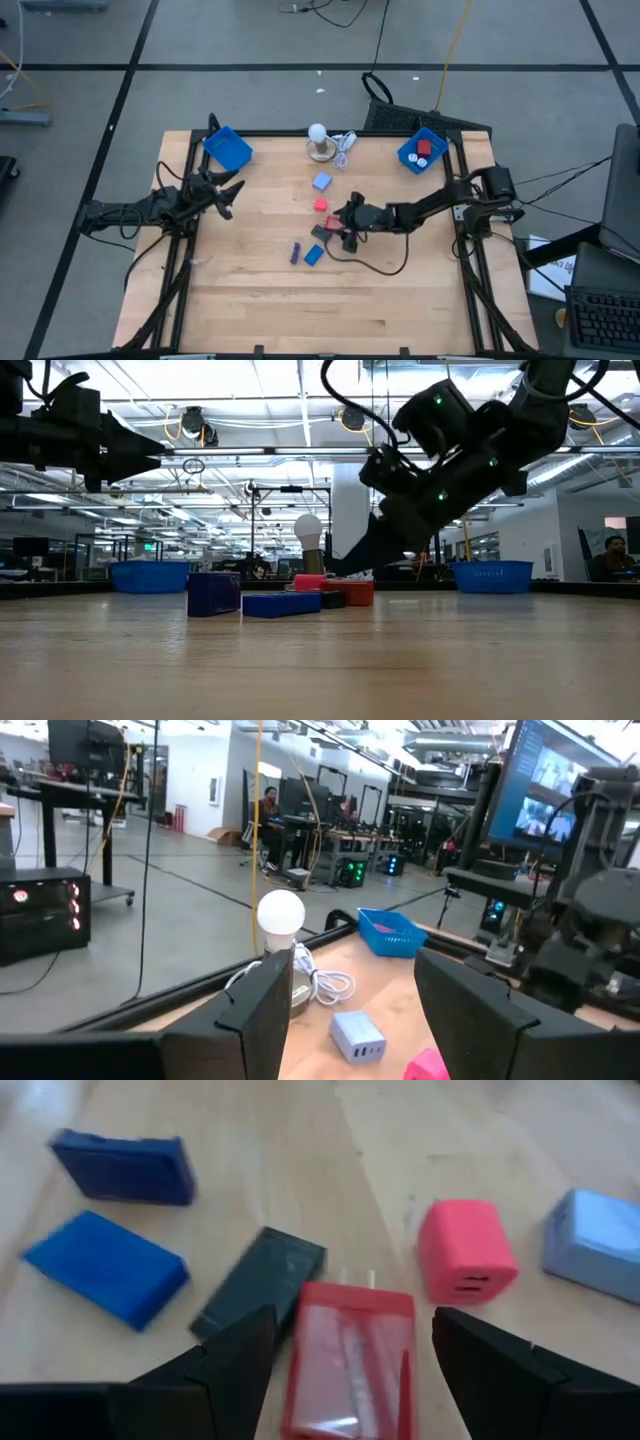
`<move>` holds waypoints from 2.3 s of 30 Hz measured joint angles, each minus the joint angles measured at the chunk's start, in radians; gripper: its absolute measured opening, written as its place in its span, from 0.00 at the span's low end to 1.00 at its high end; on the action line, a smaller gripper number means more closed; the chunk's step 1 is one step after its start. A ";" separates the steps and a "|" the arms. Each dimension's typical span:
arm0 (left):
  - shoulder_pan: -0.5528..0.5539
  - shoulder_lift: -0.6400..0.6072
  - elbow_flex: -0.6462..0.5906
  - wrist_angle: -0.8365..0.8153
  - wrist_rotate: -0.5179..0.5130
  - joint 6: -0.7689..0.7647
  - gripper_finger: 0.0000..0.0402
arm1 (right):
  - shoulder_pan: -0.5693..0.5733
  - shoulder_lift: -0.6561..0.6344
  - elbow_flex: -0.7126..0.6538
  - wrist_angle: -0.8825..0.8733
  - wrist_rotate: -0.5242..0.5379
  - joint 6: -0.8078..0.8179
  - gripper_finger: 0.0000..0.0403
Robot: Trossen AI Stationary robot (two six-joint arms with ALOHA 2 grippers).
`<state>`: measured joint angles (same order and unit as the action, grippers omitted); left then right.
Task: Pick & Place Office items
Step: Put the red charger adapter into the right blue bin
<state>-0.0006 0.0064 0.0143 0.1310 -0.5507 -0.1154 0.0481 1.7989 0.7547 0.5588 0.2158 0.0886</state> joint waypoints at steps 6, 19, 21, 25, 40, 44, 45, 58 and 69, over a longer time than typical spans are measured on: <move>0.000 0.000 0.000 0.000 0.000 0.005 0.53 | -0.001 0.033 0.000 -0.011 0.049 0.047 0.64; 0.000 0.000 0.000 -0.003 0.014 0.006 0.53 | 0.000 0.033 0.001 -0.085 0.043 0.045 0.57; 0.000 0.000 0.000 -0.007 0.032 0.004 0.53 | 0.000 0.032 0.002 -0.098 0.043 0.064 0.55; 0.000 0.000 0.001 -0.008 0.070 0.003 0.53 | 0.000 0.032 0.002 -0.095 0.043 0.081 0.52; 0.000 0.000 0.002 -0.047 0.082 -0.066 0.53 | 0.021 -0.093 0.000 -0.077 0.042 0.139 0.51; 0.000 0.000 0.003 -0.066 0.085 -0.082 0.53 | 0.029 -0.191 0.000 -0.117 0.046 0.139 0.51; 0.000 0.000 0.003 -0.066 0.088 -0.082 0.53 | 0.029 -0.214 0.000 -0.128 0.047 0.139 0.51; 0.000 0.000 0.003 -0.061 0.090 -0.069 0.53 | 0.028 -0.468 0.000 -0.436 0.294 0.259 0.53; 0.000 0.000 0.002 -0.059 0.089 -0.037 0.53 | 0.006 -0.520 0.000 -0.533 0.421 0.405 0.51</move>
<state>-0.0006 0.0067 0.0166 0.0715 -0.4613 -0.1524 0.0539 1.2787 0.7544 0.0260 0.6366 0.4937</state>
